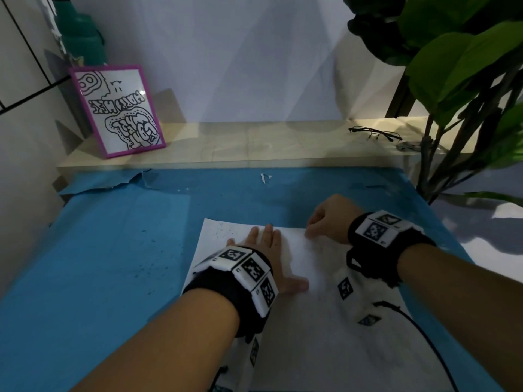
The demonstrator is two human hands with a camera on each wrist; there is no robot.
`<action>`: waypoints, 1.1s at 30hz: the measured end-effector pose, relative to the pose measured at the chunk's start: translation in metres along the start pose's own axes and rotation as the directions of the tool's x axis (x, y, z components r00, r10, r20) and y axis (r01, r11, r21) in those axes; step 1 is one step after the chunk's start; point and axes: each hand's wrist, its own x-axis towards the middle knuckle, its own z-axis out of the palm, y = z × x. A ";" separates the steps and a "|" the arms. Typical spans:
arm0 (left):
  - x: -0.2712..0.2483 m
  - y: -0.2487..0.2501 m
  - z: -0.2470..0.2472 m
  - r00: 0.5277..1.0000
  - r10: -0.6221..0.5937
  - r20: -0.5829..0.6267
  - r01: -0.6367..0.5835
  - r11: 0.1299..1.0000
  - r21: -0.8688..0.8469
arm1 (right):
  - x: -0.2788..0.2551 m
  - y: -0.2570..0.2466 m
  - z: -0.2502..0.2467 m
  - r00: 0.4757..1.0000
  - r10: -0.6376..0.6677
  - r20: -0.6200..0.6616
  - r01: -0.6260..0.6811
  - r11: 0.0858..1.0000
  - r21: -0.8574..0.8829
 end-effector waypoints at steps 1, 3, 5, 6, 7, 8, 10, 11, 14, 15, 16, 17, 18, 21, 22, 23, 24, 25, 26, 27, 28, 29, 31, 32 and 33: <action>-0.001 0.000 0.000 1.000 -0.003 -0.001 0.003 1.000 0.000 | 0.001 -0.002 -0.001 1.000 -0.006 -0.016 0.005 0.999 -0.040; 0.000 0.001 -0.001 1.000 -0.008 -0.006 0.008 1.000 0.002 | 0.000 -0.009 0.003 0.999 -0.042 0.011 0.043 0.997 -0.062; 0.001 0.001 -0.001 1.000 -0.005 -0.010 0.005 1.000 0.000 | -0.002 -0.011 0.010 0.994 -0.070 0.078 0.071 0.997 -0.009; 0.000 0.000 0.000 1.000 -0.003 -0.010 0.003 1.000 -0.006 | -0.004 -0.009 0.010 0.995 -0.050 0.087 0.049 0.999 0.012; 0.000 0.001 -0.001 1.000 0.000 -0.010 0.000 1.000 -0.007 | -0.003 -0.007 0.007 0.997 -0.020 0.069 0.020 1.000 -0.002; 0.000 0.001 -0.001 1.000 -0.002 -0.013 0.002 1.000 -0.006 | 0.000 -0.005 0.003 1.000 -0.006 0.029 0.008 0.998 -0.068; -0.002 0.002 -0.001 1.000 -0.008 -0.013 0.008 1.000 0.000 | 0.000 -0.007 0.001 1.000 -0.011 -0.027 0.006 0.986 -0.169; -0.002 0.002 -0.001 1.000 -0.010 -0.014 0.011 1.000 0.000 | 0.001 -0.008 0.003 1.000 -0.029 0.006 0.029 0.987 -0.158; -0.001 0.001 -0.001 1.000 -0.012 -0.012 0.012 1.000 -0.002 | -0.003 -0.006 0.006 0.997 -0.017 0.069 0.021 0.998 -0.055; -0.001 0.002 -0.001 1.000 -0.007 -0.010 0.007 1.000 -0.003 | -0.001 -0.002 0.004 0.999 0.006 0.034 -0.003 0.997 -0.079; -0.001 0.003 -0.001 1.000 -0.002 -0.007 0.002 1.000 -0.001 | 0.001 0.000 0.001 1.000 0.017 -0.012 -0.018 0.991 -0.134; -0.002 0.004 -0.002 1.000 0.002 0.000 -0.002 1.000 0.005 | 0.002 -0.001 -0.001 0.999 0.004 -0.043 -0.012 0.983 -0.183; -0.002 0.005 -0.003 1.000 0.007 0.010 -0.007 1.000 0.014 | 0.001 -0.004 0.000 1.000 -0.010 -0.027 0.005 0.980 -0.197; -0.001 0.004 -0.006 1.000 0.014 0.026 -0.014 0.999 0.033 | -0.003 -0.008 0.009 0.993 -0.043 0.112 0.052 0.996 -0.076; -0.001 0.004 -0.005 0.999 0.014 0.029 -0.015 0.999 0.033 | -0.005 -0.006 0.007 0.995 -0.014 0.099 0.022 0.997 -0.071; -0.001 0.004 -0.005 0.999 0.015 0.029 -0.016 0.999 0.036 | -0.003 -0.001 0.004 0.998 0.012 0.057 -0.006 0.994 -0.106; -0.002 0.004 -0.005 1.000 0.013 0.026 -0.014 0.999 0.039 | -0.001 0.001 -0.001 1.000 0.027 0.005 -0.026 0.985 -0.170; -0.003 0.004 -0.005 1.000 0.012 0.024 -0.014 0.999 0.044 | -0.001 0.001 -0.003 0.999 0.024 -0.029 -0.029 0.978 -0.207; -0.003 0.004 -0.005 1.000 0.015 0.022 -0.016 0.999 0.047 | -0.002 -0.001 -0.002 1.000 0.015 -0.012 -0.017 0.979 -0.202; -0.004 0.005 -0.006 1.000 0.018 0.022 -0.019 0.999 0.046 | -0.004 -0.004 0.000 0.999 -0.008 0.044 0.016 0.985 -0.172; -0.003 0.004 -0.007 1.000 0.020 0.022 -0.021 0.999 0.043 | -0.006 -0.006 0.004 0.996 -0.023 0.090 0.035 0.990 -0.133; -0.002 0.004 -0.007 1.000 0.021 0.022 -0.021 0.999 0.039 | -0.008 -0.006 0.007 0.994 -0.022 0.105 0.033 0.994 -0.103; -0.001 0.004 -0.006 0.999 0.018 0.026 -0.019 0.999 0.041 | -0.007 -0.002 0.003 0.999 0.021 0.046 -0.015 0.993 -0.121; -0.001 0.004 -0.005 1.000 0.014 0.025 -0.015 0.999 0.043 | -0.004 -0.002 -0.001 1.000 0.024 0.000 -0.024 0.985 -0.174; -0.001 0.005 -0.005 1.000 0.011 0.024 -0.012 0.999 0.047 | -0.004 -0.003 -0.002 1.000 0.013 -0.022 -0.017 0.977 -0.212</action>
